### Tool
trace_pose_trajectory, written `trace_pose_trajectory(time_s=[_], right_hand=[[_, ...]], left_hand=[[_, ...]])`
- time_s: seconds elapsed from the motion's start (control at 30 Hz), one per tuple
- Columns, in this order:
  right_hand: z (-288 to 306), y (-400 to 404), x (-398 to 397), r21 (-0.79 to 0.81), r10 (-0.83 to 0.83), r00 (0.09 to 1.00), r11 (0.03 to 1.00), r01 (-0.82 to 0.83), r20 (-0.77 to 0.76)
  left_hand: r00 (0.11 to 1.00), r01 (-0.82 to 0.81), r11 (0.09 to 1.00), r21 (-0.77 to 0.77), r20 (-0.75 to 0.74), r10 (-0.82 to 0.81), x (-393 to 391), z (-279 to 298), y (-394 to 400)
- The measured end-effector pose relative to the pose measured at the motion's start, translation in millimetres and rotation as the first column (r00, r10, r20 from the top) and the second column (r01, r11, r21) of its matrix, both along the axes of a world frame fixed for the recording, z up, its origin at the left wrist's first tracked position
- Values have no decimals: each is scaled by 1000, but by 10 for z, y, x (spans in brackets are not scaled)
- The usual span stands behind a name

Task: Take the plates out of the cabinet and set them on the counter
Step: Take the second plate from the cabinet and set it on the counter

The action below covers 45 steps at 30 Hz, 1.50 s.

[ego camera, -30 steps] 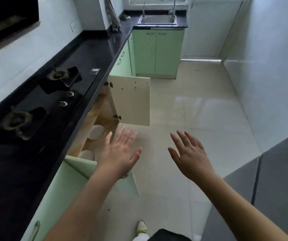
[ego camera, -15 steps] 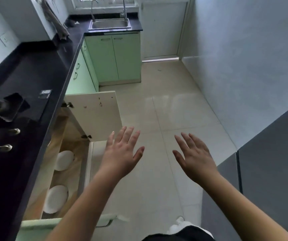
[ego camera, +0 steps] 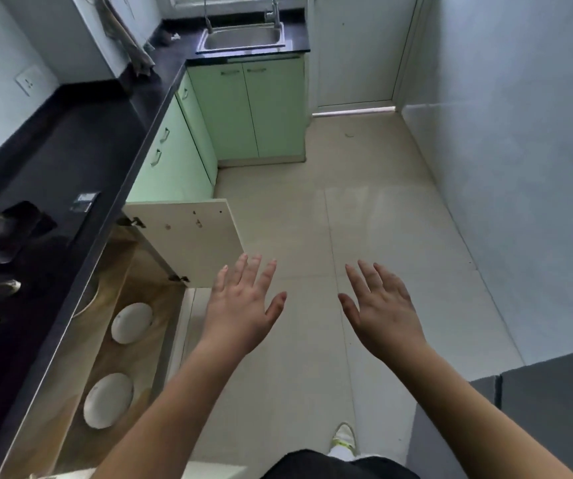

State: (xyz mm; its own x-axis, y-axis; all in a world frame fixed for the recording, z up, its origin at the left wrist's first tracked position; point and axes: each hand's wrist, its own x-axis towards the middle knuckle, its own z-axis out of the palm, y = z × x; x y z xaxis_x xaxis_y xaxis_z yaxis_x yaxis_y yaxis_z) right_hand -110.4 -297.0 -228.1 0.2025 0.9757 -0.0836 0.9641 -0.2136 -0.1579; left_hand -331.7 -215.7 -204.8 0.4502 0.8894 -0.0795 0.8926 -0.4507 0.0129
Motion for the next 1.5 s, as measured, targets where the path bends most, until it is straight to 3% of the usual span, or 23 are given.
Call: trace_pose_trajectory(time_s=[0.5,0.67,1.1,1.33,1.5], right_hand=[[47,1390,5,21,268,963,963,-268,-19],[47,1953,-153,18,321,947,947,-321,10],[136,3434,-1129,41,537,844,843,-537,16],[152,4105,-1442,35,683,730,730,-682,-11],[68,4591,-1659,9,819,573,573,-819,-33]], left_hand=[[967,-255,966,-39,10,256,-294,-199,868],[951,-293,953,-70,78,298,-491,-330,1334],[914,-400,915,-43,58,402,-1299,-332,2392],[792,-607,794,-48,52,608,-1630,-439,2477],[639,-768,639,-48,11,769,-1746,-452,2450]])
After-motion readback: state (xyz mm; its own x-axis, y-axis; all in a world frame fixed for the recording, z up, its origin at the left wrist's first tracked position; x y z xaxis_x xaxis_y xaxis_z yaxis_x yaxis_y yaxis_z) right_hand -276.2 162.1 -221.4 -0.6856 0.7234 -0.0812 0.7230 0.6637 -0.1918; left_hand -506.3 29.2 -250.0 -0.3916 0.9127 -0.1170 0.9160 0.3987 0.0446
